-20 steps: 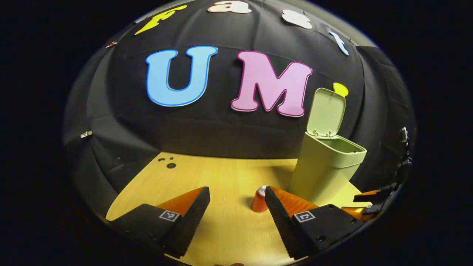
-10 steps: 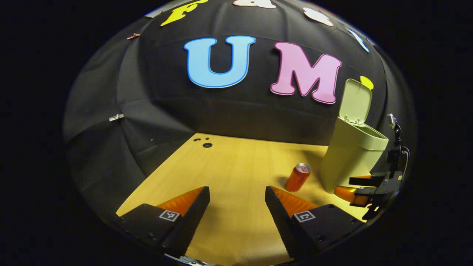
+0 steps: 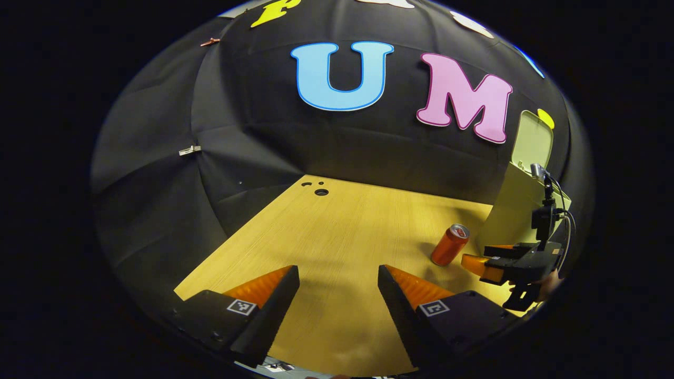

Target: Press the lid of the desktop garbage bin to open it, pick up the crumpled paper on the desktop and throw it into the bin, then pick up the pop can on the desktop and drop it into the bin, and finally close the garbage bin lid.

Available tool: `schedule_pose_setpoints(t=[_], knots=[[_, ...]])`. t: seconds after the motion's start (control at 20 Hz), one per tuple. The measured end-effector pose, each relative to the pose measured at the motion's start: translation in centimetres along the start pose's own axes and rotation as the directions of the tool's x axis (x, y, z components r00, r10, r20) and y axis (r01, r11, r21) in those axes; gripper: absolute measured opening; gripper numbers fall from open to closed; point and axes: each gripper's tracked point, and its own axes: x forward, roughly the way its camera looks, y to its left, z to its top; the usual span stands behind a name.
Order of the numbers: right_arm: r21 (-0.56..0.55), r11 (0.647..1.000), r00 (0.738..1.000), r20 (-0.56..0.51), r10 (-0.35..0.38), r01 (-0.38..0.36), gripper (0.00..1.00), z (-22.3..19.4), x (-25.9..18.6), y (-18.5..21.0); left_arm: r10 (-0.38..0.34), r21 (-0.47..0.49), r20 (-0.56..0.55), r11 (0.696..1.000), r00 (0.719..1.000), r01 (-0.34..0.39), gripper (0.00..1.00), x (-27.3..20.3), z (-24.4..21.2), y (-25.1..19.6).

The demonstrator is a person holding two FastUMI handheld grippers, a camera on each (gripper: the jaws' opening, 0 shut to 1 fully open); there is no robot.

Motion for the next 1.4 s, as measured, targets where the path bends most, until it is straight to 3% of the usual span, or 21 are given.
schedule_pose_setpoints(t=[0.75,0.95,1.05,1.4], knots=[[0.001,1.0,1.0,-0.008,-0.018,0.018,0.99,0.6,8.3,0.1,0.07,-0.012,-0.075,0.997,0.995,-0.071,0.96,-0.3,-3.5,0.3],[-0.022,1.0,1.0,0.008,-0.015,0.015,0.99,1.2,8.5,-0.2,0.052,-0.026,-0.078,0.998,0.996,-0.054,0.96,-0.7,-3.7,-0.3],[-0.033,0.999,1.0,0.013,-0.015,0.015,0.84,1.2,8.2,-0.2,0.044,-0.008,-0.072,0.999,0.996,-0.044,0.96,-0.9,-3.6,-0.5],[-0.087,0.996,0.997,0.073,0.03,-0.023,0.83,4.1,4.4,1.6,-0.008,0.004,-0.048,1.0,0.999,0.008,0.96,-2.0,-3.1,-2.0]])
